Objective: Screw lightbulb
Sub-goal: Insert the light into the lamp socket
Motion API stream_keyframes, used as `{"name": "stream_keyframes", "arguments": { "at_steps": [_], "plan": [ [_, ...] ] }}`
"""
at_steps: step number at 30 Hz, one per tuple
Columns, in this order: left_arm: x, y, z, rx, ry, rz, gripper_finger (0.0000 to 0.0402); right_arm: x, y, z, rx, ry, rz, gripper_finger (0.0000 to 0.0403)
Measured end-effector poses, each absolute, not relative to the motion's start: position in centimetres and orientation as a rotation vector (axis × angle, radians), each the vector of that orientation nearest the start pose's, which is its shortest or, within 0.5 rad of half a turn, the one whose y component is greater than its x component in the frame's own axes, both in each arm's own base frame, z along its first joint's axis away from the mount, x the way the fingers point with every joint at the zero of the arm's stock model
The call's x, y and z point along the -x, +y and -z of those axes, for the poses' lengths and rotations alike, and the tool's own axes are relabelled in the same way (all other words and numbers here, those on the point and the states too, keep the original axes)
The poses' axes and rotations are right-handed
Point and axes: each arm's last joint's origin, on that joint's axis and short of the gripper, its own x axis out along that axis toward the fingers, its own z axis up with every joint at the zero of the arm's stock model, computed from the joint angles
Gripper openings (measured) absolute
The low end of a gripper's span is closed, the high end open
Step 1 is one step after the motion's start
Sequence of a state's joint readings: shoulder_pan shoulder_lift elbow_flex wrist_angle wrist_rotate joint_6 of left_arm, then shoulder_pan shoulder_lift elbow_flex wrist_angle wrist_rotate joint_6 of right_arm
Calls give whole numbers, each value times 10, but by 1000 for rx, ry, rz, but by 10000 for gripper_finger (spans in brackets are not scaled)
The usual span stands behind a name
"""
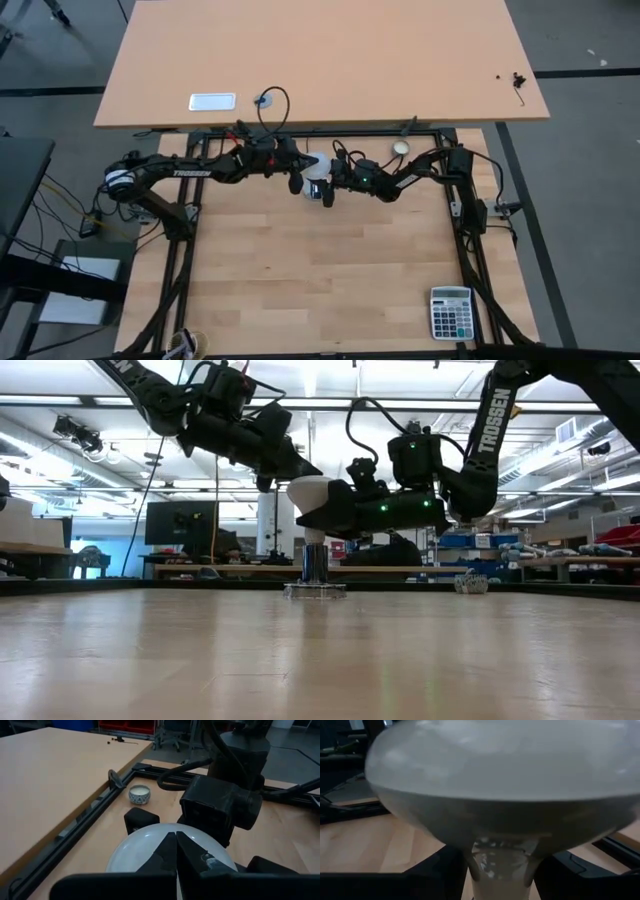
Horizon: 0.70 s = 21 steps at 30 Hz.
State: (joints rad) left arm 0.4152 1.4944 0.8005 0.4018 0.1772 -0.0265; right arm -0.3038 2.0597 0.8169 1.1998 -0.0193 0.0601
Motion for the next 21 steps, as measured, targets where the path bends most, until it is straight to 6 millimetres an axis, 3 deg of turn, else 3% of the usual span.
{"name": "stream_keyframes", "arguments": {
  "at_steps": [21],
  "plan": [
    [-293, 124, -225, 101, 297, -245, 0, -338, -105, -167, -129, 304, 314, 244]
  ]
}}
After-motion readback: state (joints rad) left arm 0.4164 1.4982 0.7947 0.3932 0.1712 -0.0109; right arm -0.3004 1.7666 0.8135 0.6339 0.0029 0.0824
